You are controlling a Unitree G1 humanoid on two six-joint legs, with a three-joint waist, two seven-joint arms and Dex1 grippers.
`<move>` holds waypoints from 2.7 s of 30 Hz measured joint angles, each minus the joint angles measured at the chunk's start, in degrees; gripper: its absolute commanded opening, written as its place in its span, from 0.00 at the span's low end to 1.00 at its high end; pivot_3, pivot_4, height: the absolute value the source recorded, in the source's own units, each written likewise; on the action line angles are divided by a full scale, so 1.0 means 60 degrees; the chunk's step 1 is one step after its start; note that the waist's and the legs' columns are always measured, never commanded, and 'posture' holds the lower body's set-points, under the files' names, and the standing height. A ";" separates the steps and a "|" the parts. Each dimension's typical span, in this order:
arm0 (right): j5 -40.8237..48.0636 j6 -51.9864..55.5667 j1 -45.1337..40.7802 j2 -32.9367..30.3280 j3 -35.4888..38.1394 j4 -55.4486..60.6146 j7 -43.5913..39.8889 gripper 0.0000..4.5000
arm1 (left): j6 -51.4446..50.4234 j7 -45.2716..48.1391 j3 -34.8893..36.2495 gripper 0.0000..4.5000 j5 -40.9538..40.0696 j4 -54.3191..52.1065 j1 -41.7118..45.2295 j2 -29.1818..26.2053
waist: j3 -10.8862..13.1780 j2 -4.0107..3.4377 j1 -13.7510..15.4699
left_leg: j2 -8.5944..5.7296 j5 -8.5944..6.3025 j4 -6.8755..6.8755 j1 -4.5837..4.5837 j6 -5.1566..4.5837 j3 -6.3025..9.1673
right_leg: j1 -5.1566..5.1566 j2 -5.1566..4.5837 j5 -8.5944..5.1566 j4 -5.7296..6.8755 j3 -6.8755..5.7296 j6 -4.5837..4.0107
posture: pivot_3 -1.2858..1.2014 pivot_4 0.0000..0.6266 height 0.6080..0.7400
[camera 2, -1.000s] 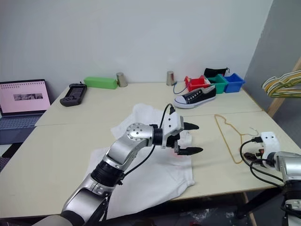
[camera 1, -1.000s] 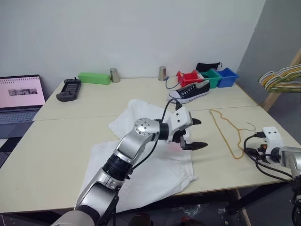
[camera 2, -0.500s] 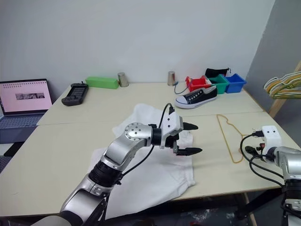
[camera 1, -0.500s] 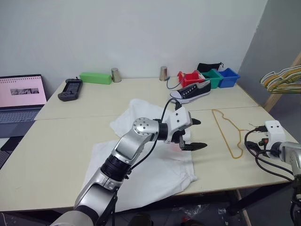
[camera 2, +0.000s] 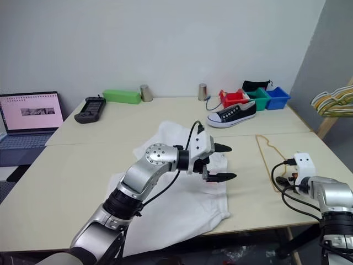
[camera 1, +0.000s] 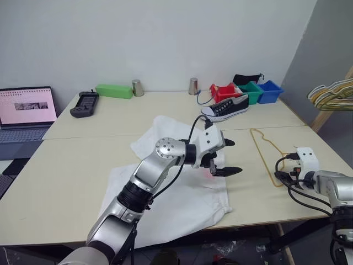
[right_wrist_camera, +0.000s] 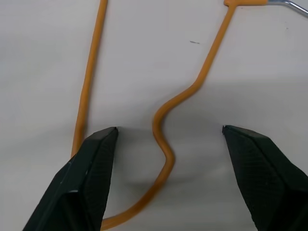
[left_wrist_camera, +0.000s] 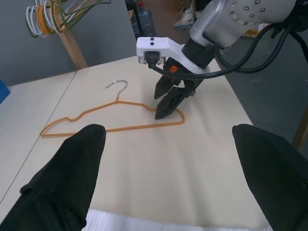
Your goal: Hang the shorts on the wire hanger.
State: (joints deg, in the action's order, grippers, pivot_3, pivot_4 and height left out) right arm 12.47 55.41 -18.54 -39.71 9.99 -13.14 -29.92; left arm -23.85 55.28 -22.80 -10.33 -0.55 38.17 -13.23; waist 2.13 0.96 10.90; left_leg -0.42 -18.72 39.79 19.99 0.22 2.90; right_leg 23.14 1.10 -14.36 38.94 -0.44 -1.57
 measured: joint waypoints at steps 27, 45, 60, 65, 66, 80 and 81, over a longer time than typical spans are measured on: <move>-0.0465 -0.0663 -0.0513 -0.0441 -0.1118 0.2083 -0.0335 0.01 | -0.0022 -0.0589 0.1357 1.00 -0.0178 0.1126 0.0806 -0.0410 | 0.0021 -0.0007 -0.0076 | -0.0005 -0.0001 -0.0013 -0.0004 -0.0001 0.0006 | 0.0013 0.0001 -0.0039 -0.0001 -0.0007 0.0053 | 0.64 0.00 1.00; -0.2429 -0.6827 -0.4086 0.0797 -0.5105 0.1313 -0.2728 0.01 | 0.0457 -0.0301 0.3698 1.00 -0.0507 0.2494 0.1325 -0.3632 | 0.0054 0.0038 0.0324 | 0.0002 0.0000 -0.0031 0.0003 0.0001 0.0052 | 0.0025 -0.0028 -0.0025 0.0002 -0.0049 0.0008 | 0.71 0.00 1.00; -0.6895 -1.4952 -0.5360 0.0525 -0.6709 -0.1389 -0.1075 0.01 | 0.0123 0.2268 0.3801 1.00 -0.1139 0.1678 0.0372 -0.5789 | 0.0078 0.0026 0.1762 | 0.0005 0.0000 -0.0017 0.0075 0.0008 0.0035 | 0.0097 -0.0030 -0.0059 0.0005 -0.0044 0.0035 | 0.73 0.00 1.00; -0.8625 -1.6438 -0.5578 0.0233 -0.6705 -0.1607 0.1016 0.01 | 0.0369 0.2749 0.3448 1.00 -0.0936 0.2542 0.0424 -0.5759 | 0.0078 0.0026 0.2232 | 0.0005 -0.0005 0.0003 0.0167 0.0042 0.0019 | 0.0183 -0.0033 -0.0034 0.0003 -0.0035 0.0000 | 0.71 0.00 1.00; -0.8952 -1.6563 -0.5604 0.0141 -0.6668 -0.1608 0.1444 0.01 | 0.0358 0.2909 0.3385 1.00 -0.0931 0.2691 0.0479 -0.5759 | 0.0078 0.0025 0.2342 | 0.0005 -0.0011 0.0003 0.0169 0.0055 0.0013 | 0.0186 -0.0033 -0.0036 -0.0001 -0.0031 -0.0002 | 0.71 0.00 1.00; -1.0895 -1.6583 -0.5486 -0.0509 -0.6259 -0.1605 0.4008 0.00 | -0.0577 0.4243 0.2719 0.79 -0.0930 0.2836 0.0497 -0.5835 | 0.0085 0.0015 0.2572 | 0.0005 -0.0027 0.0001 0.0171 0.0080 -0.0017 | 0.0186 -0.0029 -0.0067 0.0001 -0.0035 -0.0023 | 0.69 0.00 1.00; -1.0914 -1.6585 -0.5483 -0.0510 -0.6259 -0.1608 0.4039 0.00 | -0.0577 0.4234 0.2716 0.74 -0.0915 0.2857 0.0515 -0.5816 | 0.0085 0.0015 0.2566 | 0.0005 -0.0027 0.0001 0.0171 0.0080 -0.0016 | 0.0186 -0.0027 -0.0067 0.0001 -0.0036 -0.0024 | 0.69 0.00 1.00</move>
State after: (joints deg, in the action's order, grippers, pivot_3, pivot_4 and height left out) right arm -53.02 -44.10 -51.44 -42.77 -27.57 -22.79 -5.68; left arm -27.32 80.68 -6.50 -15.82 16.59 41.26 -48.13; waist 2.63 1.05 26.30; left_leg -0.39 -18.88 39.79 21.02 0.71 2.80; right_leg 24.26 0.93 -14.77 38.95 -0.65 -1.71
